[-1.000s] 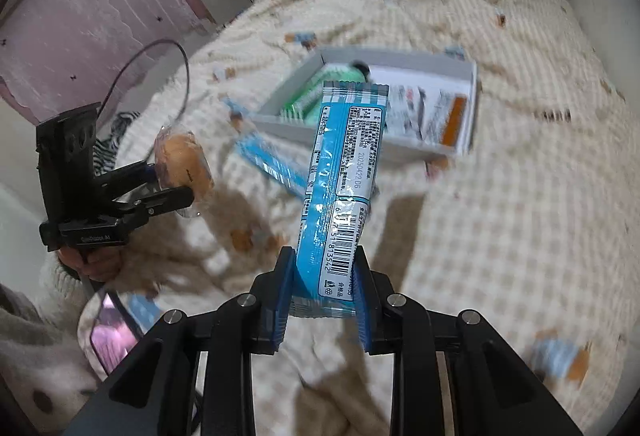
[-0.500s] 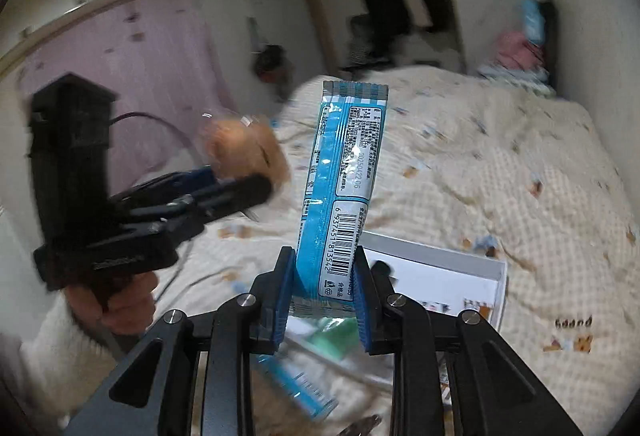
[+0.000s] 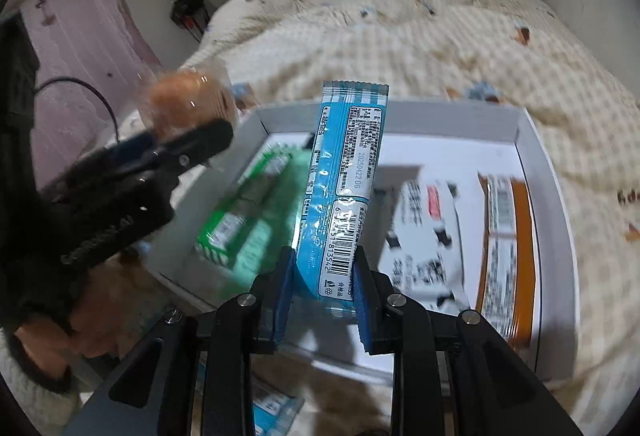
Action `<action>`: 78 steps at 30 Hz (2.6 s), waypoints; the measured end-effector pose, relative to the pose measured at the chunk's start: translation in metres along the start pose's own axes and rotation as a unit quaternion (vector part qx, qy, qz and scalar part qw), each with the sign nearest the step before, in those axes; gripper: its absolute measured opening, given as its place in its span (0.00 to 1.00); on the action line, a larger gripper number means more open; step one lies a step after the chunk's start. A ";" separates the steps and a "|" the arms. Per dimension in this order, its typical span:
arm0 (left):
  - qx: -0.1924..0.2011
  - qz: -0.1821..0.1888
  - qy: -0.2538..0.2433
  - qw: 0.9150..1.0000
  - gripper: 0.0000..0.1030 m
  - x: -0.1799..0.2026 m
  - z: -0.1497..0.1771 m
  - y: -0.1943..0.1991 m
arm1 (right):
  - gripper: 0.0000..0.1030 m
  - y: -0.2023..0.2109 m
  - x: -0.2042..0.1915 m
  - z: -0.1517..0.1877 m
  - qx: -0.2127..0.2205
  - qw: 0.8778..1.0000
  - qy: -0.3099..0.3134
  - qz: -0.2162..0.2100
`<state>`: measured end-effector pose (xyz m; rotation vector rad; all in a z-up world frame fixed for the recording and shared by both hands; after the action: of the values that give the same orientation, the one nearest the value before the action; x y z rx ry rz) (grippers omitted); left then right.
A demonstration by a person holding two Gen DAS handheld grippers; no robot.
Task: Organize objects
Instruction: 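Carry the bread roll and wafer bar over the white box with both grippers, then open both grippers to drop the roll and wafer bar into the box, then withdraw both tools from the box toward the remaining items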
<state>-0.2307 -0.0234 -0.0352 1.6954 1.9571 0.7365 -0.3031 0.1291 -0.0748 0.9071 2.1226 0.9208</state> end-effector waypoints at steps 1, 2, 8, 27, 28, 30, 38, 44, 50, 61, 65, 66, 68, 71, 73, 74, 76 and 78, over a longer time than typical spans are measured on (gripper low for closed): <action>-0.003 -0.003 -0.008 1.000 0.72 0.003 -0.002 -0.004 | 0.28 -0.001 0.002 0.001 -0.001 1.000 -0.006 -0.008; -0.007 -0.007 -0.017 1.000 0.72 0.006 0.001 -0.006 | 0.28 -0.001 0.002 0.001 0.001 1.000 -0.006 -0.011; -0.020 -0.014 -0.039 0.999 0.72 0.017 0.005 -0.013 | 0.28 -0.006 -0.008 0.005 0.003 1.000 0.022 0.006; -0.025 -0.022 -0.036 0.999 0.72 0.014 0.005 -0.014 | 0.66 0.007 -0.004 0.005 0.050 0.998 0.022 0.024; -0.026 -0.021 -0.037 0.999 0.73 0.014 0.005 -0.014 | 0.66 0.009 -0.004 0.005 0.053 0.998 0.023 0.023; -0.022 -0.014 -0.036 0.999 0.73 0.014 0.006 -0.013 | 0.66 0.009 -0.005 0.004 0.056 0.998 0.023 0.022; -0.023 -0.012 -0.032 0.999 0.77 0.012 0.004 -0.012 | 0.66 0.009 -0.006 0.004 0.057 0.998 0.029 0.020; -0.018 0.003 -0.033 0.999 0.78 0.013 0.004 -0.009 | 0.66 0.009 -0.006 0.004 0.057 0.998 0.029 0.017; 0.004 -0.010 -0.016 1.000 0.78 0.006 -0.001 0.001 | 0.66 0.012 -0.005 0.005 0.066 0.997 0.024 0.011; 0.047 -0.009 -0.025 0.999 0.78 0.005 -0.025 0.052 | 0.66 0.080 0.004 -0.027 0.141 0.987 -0.023 -0.068; 0.074 -0.010 -0.027 0.997 0.78 0.005 -0.040 0.088 | 0.66 0.130 -0.008 -0.037 0.171 0.982 0.013 -0.077; 0.079 -0.003 -0.024 0.997 0.78 0.003 -0.042 0.097 | 0.66 0.142 -0.011 -0.037 0.178 0.981 0.021 -0.076; 0.097 0.016 -0.012 0.995 0.78 -0.002 -0.048 0.120 | 0.66 0.166 -0.017 -0.035 0.191 0.978 0.039 -0.068; 0.119 0.016 -0.006 0.993 0.78 -0.007 -0.052 0.149 | 0.66 0.192 -0.026 -0.026 0.201 0.976 0.070 -0.054; 0.128 0.003 -0.008 0.992 0.78 -0.010 -0.052 0.162 | 0.66 0.205 -0.031 -0.016 0.200 0.975 0.092 -0.036; 0.128 -0.002 -0.011 0.992 0.78 -0.012 -0.050 0.170 | 0.66 0.208 -0.032 -0.010 0.198 0.974 0.102 -0.034; 0.124 0.014 -0.015 0.992 0.74 -0.015 -0.043 0.179 | 0.66 0.212 -0.032 0.005 0.183 0.976 0.111 -0.031; 0.111 0.033 -0.016 0.993 0.64 -0.018 -0.034 0.184 | 0.65 0.210 -0.027 0.017 0.167 0.980 0.102 -0.032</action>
<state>-0.1116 -0.0256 0.1103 1.8965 2.0318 0.5273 -0.2051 0.2221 0.0889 0.9311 2.5203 0.6582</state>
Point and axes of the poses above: each gripper's, at about its wrist camera, not at the fingertips, and y roughly against the way its jaws point, x to its right, z to its underside, the point moved 1 cm from there along -y, roughly the way its jaws point, and after that the axes turned 1 degree about -x, right-handed, at the moved point
